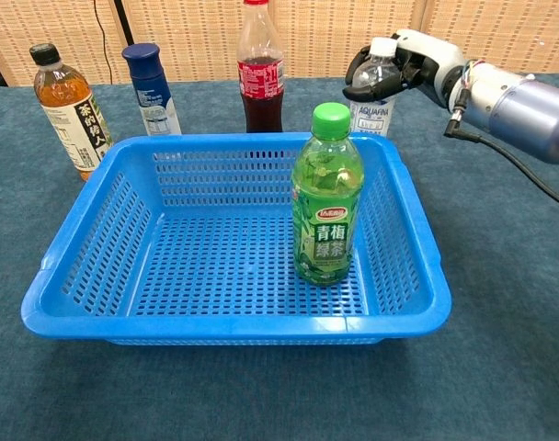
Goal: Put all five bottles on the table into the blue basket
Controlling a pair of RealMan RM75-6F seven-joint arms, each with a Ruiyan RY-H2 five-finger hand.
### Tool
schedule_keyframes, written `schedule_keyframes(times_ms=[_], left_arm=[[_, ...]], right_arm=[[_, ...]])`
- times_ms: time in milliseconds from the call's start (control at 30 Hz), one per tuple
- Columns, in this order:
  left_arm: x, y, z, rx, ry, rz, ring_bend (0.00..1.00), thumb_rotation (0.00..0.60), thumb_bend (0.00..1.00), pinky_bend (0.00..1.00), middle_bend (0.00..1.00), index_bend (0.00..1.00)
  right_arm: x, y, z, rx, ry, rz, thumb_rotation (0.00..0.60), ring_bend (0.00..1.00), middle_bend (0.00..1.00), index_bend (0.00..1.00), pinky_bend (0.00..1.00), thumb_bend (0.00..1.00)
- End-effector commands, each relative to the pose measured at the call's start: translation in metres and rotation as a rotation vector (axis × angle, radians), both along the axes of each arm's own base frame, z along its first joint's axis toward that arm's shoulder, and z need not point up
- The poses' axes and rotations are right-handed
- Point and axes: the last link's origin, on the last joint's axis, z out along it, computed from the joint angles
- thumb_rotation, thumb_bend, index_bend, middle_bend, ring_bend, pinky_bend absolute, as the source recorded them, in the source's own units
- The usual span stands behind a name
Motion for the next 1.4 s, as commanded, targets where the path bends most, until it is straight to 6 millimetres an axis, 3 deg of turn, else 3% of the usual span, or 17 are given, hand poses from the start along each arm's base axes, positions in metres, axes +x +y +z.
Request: schedule_keyframes(times_ms=[33, 133, 200, 300, 400, 567, 800, 1067, 1267, 1400], left_arm=[[0.001, -0.001, 0.000, -0.003, 0.000, -0.006, 0.00, 0.600, 0.04, 0.00, 0.00, 0.00], [0.001, -0.001, -0.001, -0.008, 0.001, -0.010, 0.00, 0.600, 0.04, 0.00, 0.00, 0.00], [0.002, -0.001, -0.001, -0.011, 0.001, -0.015, 0.00, 0.600, 0.04, 0.00, 0.00, 0.00], [0.002, -0.001, -0.002, -0.013, 0.003, -0.017, 0.00, 0.600, 0.04, 0.00, 0.00, 0.00], [0.002, 0.000, -0.002, -0.014, 0.005, -0.018, 0.00, 0.600, 0.04, 0.00, 0.00, 0.00], [0.004, 0.000, -0.004, -0.023, 0.008, -0.023, 0.00, 0.600, 0.04, 0.00, 0.00, 0.00], [0.003, -0.001, -0.003, -0.020, 0.003, -0.022, 0.00, 0.600, 0.04, 0.00, 0.00, 0.00], [0.002, -0.001, -0.002, -0.022, -0.003, -0.016, 0.00, 0.600, 0.04, 0.00, 0.00, 0.00], [0.001, 0.001, -0.003, -0.029, -0.005, -0.013, 0.00, 0.600, 0.04, 0.00, 0.00, 0.00], [0.002, 0.001, -0.004, -0.033, -0.004, -0.016, 0.00, 0.600, 0.04, 0.00, 0.00, 0.00]], right_arm=[[0.005, 0.009, 0.034, -0.072, -0.057, 0.073, 0.600, 0.62, 0.55, 0.56, 0.87, 0.53], [0.011, 0.018, 0.057, -0.098, -0.092, 0.117, 0.600, 0.62, 0.55, 0.56, 0.87, 0.53], [0.019, 0.032, 0.084, -0.136, -0.121, 0.185, 0.600, 0.62, 0.55, 0.56, 0.87, 0.53], [0.028, 0.050, 0.102, -0.142, -0.155, 0.241, 0.600, 0.62, 0.55, 0.56, 0.87, 0.53], [0.035, 0.063, 0.107, -0.115, -0.165, 0.272, 0.600, 0.62, 0.55, 0.56, 0.87, 0.53], [0.048, 0.085, 0.087, -0.038, -0.099, 0.354, 0.600, 0.62, 0.55, 0.56, 0.87, 0.53], [0.050, 0.085, 0.045, -0.003, 0.008, 0.394, 0.600, 0.62, 0.55, 0.57, 0.87, 0.53], [0.045, 0.082, 0.017, -0.008, 0.074, 0.401, 0.600, 0.57, 0.53, 0.55, 0.84, 0.51], [0.039, 0.089, 0.012, 0.013, 0.105, 0.422, 0.600, 0.35, 0.36, 0.41, 0.66, 0.33], [0.036, 0.095, 0.008, 0.023, 0.165, 0.421, 0.600, 0.05, 0.08, 0.14, 0.32, 0.05]])
